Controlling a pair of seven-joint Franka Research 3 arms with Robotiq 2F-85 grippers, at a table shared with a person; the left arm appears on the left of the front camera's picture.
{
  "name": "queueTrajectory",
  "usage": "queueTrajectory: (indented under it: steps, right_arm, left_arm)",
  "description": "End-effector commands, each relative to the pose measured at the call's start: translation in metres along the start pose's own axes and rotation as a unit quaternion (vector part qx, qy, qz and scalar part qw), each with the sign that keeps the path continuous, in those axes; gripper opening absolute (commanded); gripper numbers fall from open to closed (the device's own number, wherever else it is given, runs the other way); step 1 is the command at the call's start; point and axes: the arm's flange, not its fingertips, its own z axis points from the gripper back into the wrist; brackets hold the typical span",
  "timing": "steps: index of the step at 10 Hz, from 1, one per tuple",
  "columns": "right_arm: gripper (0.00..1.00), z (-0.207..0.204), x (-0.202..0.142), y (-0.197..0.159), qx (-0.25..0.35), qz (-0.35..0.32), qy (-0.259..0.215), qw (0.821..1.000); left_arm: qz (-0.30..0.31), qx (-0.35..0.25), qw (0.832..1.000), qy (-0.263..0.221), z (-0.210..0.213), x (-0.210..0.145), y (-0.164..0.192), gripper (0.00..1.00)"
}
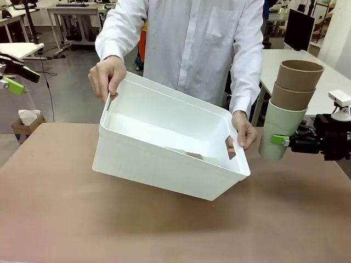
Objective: Stack the cups and store them in the basket.
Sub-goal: Place the stack of Reusable plastic cups into the Pantry Basket.
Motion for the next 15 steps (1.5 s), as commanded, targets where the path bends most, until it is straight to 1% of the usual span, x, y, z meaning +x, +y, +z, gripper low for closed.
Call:
queueTrajectory:
  steps: [1,4,5,6,8,10,13,15]
  right_arm:
    - [0.86,-0.001,0.006,0.001,0.001,0.003,-0.001,1.0]
    - [0.86,-0.001,0.006,0.001,0.001,0.003,-0.001,1.0]
    - [0.86,0.0,0.0,0.0,0.0,0.0,0.0,1.0]
    - [0.86,0.001,0.016,0.007,-0.022,0.007,0.014,1.0]
    - [0.86,0.004,0.058,0.024,-0.044,0.018,0.02,0.999]
    - [0.86,-0.004,0.101,0.04,-0.068,0.021,0.056,0.996]
    - [0.86,-0.04,0.15,0.056,-0.1,0.035,0.121,0.987]
    - [0.86,-0.08,0.165,0.061,-0.11,0.067,0.178,0.976]
  left_arm:
    - [0.003,0.003,1.0,0.004,0.0,0.002,-0.001,1.0]
    - [0.003,0.003,1.0,0.004,0.0,0.002,-0.001,1.0]
    - [0.003,0.003,1.0,0.004,0.0,0.002,-0.001,1.0]
    - [0.003,0.003,1.0,0.004,0.0,0.002,-0.001,1.0]
    - [0.003,0.003,1.0,0.004,0.0,0.002,-0.001,1.0]
    - [0.003,0.003,1.0,0.004,0.0,0.002,-0.001,1.0]
    - [0.003,0.003,1.0,0.004,0.0,0.002,-0.001,1.0]
    - [0.003,0.003,1.0,0.004,0.0,0.002,-0.001,1.0]
